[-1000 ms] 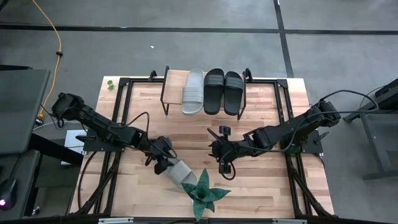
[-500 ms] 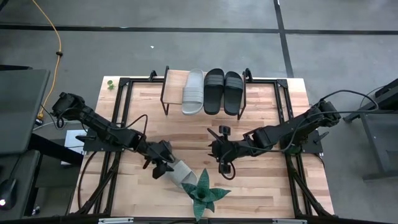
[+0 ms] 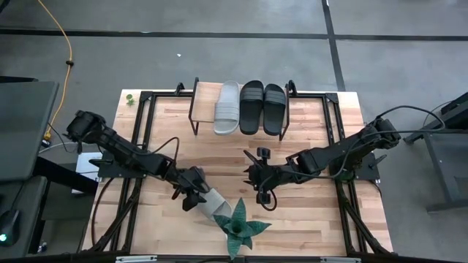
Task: Pick and place slides into the shelf
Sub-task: Put the gray slipper on the shelf
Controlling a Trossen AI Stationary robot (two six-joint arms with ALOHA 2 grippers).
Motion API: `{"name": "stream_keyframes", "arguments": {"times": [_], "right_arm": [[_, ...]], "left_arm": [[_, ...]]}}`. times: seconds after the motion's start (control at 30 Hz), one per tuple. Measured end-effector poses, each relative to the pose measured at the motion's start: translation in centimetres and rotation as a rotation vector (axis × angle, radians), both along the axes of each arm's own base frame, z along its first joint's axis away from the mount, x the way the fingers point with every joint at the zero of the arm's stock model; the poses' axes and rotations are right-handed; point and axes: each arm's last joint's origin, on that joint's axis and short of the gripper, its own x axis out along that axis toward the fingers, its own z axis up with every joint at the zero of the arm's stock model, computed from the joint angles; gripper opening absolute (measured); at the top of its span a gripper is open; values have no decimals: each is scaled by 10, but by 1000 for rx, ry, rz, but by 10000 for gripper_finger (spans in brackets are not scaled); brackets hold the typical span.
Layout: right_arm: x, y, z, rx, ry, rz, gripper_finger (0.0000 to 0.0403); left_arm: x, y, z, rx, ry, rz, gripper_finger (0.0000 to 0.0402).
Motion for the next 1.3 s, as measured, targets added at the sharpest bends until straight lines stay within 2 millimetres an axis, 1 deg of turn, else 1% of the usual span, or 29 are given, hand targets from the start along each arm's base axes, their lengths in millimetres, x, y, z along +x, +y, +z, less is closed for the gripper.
{"name": "stream_keyframes", "arguments": {"times": [0.27,0.6,0.87,0.97,1.3], "right_arm": [[0,0,0,0,0,0,147],[0,0,0,0,0,0,147],[0,0,0,0,-1,0,147],[0,0,0,0,-1,0,147],[0,0,0,0,-2,0,147]], "left_arm": [[5,-2,5,-32,-75,-33,211],[5,-2,5,-33,-70,-24,211],[9,-4,-5,-42,-41,-36,211],[11,-5,-5,-58,-65,-48,211],[11,-5,-5,-58,-64,-46,211]]}}
